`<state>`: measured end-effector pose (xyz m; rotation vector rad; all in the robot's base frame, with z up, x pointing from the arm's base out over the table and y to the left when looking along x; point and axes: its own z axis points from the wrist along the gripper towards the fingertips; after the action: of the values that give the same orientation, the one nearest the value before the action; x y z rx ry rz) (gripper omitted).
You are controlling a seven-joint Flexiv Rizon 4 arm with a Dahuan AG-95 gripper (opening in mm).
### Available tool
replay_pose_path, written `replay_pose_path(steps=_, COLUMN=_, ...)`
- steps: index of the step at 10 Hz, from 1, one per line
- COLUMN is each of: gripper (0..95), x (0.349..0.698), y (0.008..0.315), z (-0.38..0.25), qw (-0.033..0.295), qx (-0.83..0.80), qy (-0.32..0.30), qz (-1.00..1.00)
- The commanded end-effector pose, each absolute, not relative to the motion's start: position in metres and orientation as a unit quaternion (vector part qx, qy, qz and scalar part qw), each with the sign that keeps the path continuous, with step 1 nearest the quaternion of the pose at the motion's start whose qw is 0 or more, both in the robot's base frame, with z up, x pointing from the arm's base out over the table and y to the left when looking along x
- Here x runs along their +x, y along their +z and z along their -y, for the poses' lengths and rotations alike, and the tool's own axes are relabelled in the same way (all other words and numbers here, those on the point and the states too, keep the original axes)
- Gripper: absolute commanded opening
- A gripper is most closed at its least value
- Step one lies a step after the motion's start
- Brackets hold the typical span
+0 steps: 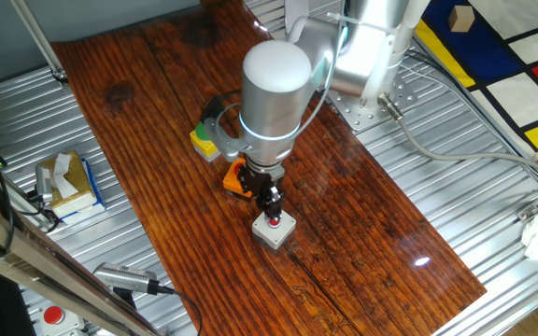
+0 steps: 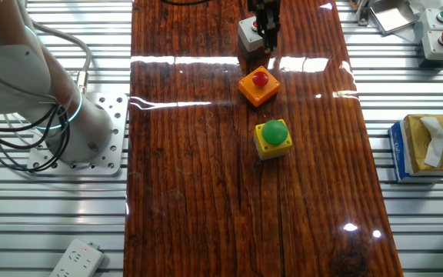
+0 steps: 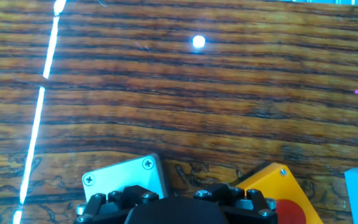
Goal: Press three buttons from left to right in sequence
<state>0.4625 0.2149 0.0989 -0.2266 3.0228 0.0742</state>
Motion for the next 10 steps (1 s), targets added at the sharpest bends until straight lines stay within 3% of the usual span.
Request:
replay_pose_path(steps=1, gripper=76.0, x=0.4606, y=0.0987, z=-0.2147, qw=0.056, qx=-0.073, qy=0.024, qz=-0.995)
replay_pose_path(steps=10, gripper=76.0, x=0.4535, y=0.0928, z=-0.2202, qw=0.063, qx=-0.072, qy=0.025, qz=-0.995)
